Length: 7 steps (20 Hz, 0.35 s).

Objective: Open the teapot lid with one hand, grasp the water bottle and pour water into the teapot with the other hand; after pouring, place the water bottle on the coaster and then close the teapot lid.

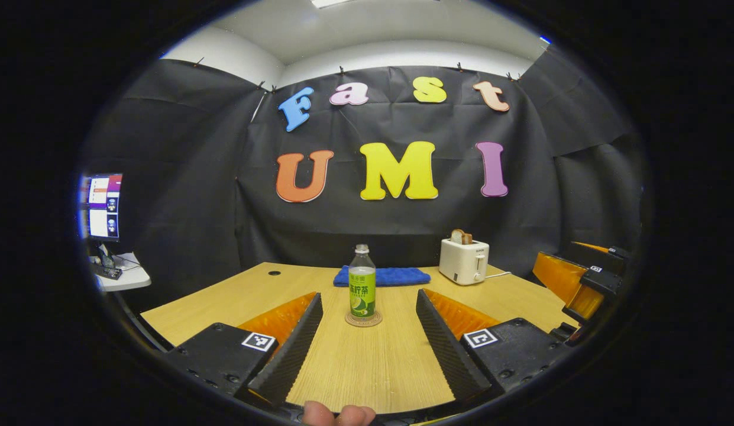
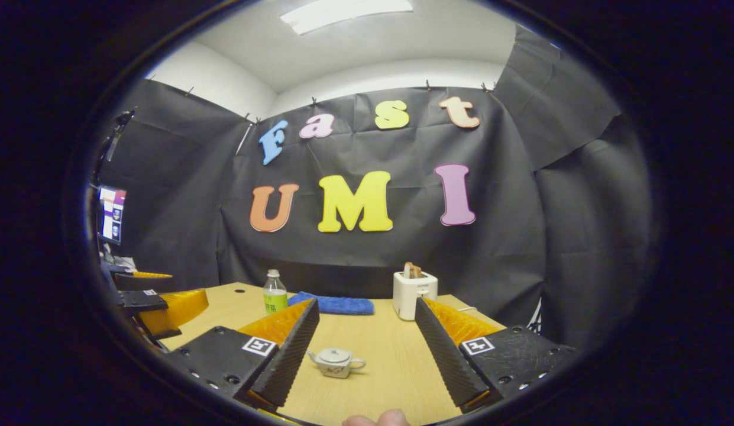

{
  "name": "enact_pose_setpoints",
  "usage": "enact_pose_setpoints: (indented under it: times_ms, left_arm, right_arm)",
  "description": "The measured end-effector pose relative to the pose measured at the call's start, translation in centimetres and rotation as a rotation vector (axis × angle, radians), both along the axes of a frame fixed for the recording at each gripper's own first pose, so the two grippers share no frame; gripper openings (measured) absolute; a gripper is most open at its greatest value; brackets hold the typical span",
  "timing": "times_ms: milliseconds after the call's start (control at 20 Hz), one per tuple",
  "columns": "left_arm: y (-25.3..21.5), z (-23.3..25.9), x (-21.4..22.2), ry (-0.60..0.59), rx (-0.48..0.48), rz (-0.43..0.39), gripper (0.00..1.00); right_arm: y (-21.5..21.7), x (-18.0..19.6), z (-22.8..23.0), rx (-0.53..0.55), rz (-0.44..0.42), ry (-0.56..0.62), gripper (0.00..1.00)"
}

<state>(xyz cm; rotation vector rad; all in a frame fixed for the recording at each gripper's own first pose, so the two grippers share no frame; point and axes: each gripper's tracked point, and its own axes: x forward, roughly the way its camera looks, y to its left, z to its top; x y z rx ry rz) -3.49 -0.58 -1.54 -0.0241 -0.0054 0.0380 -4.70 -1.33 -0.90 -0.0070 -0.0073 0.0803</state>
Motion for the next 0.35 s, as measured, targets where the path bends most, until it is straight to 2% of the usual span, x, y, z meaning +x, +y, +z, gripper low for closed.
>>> enact_pose_setpoints:
  times_ms: [350]
  left_arm:
    - [1.8, -0.5, 0.1, 0.007, -0.003, 0.034, 0.99]
  right_arm:
    - [2.2, 0.2, -0.1, -0.019, 0.015, -0.003, 0.98]
